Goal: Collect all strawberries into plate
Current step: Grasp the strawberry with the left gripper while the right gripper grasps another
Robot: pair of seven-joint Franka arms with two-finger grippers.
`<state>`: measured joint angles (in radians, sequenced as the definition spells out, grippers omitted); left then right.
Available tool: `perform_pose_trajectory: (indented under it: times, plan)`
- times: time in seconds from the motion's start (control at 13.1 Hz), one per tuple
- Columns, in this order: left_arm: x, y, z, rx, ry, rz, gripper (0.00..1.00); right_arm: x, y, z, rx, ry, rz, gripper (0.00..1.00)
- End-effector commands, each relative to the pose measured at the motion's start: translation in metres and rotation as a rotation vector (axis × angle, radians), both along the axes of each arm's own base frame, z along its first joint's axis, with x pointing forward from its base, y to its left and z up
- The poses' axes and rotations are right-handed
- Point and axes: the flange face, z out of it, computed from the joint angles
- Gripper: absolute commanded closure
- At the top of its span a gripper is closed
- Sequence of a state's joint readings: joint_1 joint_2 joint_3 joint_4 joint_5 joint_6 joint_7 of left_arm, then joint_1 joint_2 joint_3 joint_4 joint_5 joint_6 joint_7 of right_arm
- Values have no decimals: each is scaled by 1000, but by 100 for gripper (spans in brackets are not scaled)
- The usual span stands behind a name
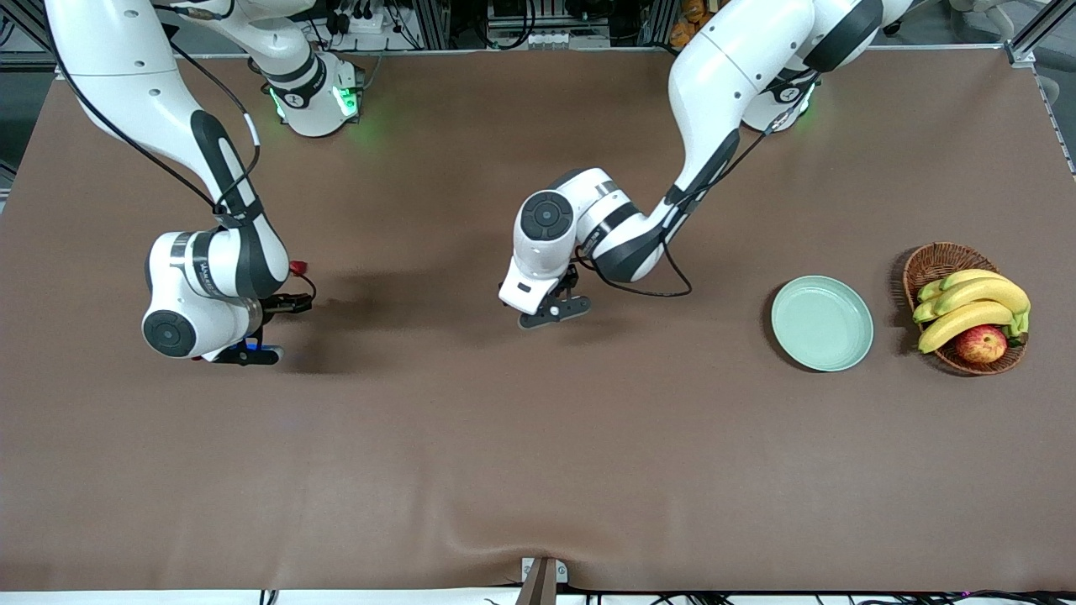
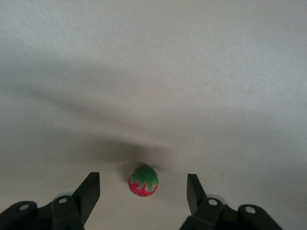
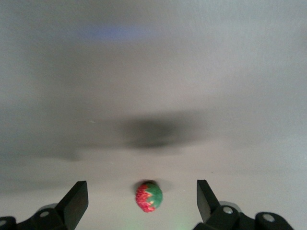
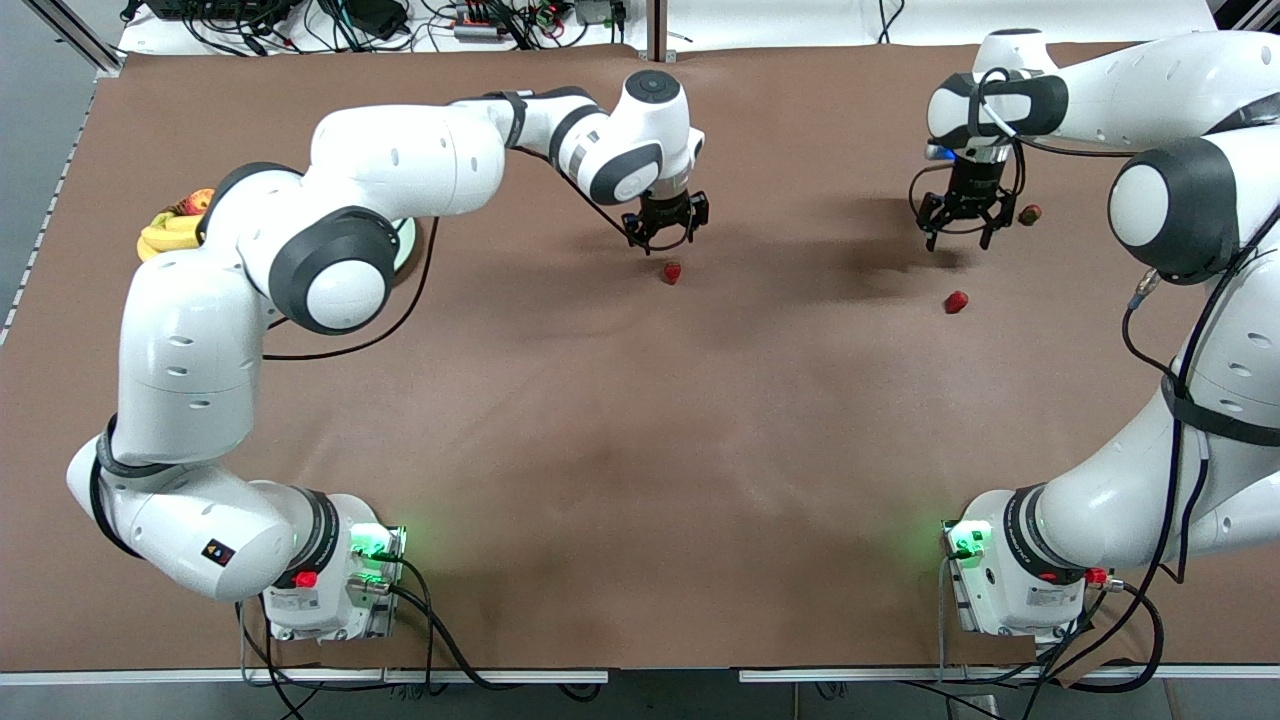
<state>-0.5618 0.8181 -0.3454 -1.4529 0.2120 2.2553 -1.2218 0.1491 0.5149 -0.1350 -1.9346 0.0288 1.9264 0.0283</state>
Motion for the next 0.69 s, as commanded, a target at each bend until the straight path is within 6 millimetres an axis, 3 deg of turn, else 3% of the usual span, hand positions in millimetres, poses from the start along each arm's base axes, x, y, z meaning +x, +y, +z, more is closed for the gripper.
perform_pose_trajectory:
  times: [0.0, 0.23, 0.61]
  plan:
    - [-2, -7, -17, 10, -19, 0, 29, -22, -24, -10, 16, 45, 17, 0]
    - [-6, -5, -27, 26, -12, -10, 32, -36, -23, -18, 16, 131, 14, 0]
    - [-11, -2, -39, 43, 5, -14, 41, -38, -16, -27, 17, 143, 23, 10]
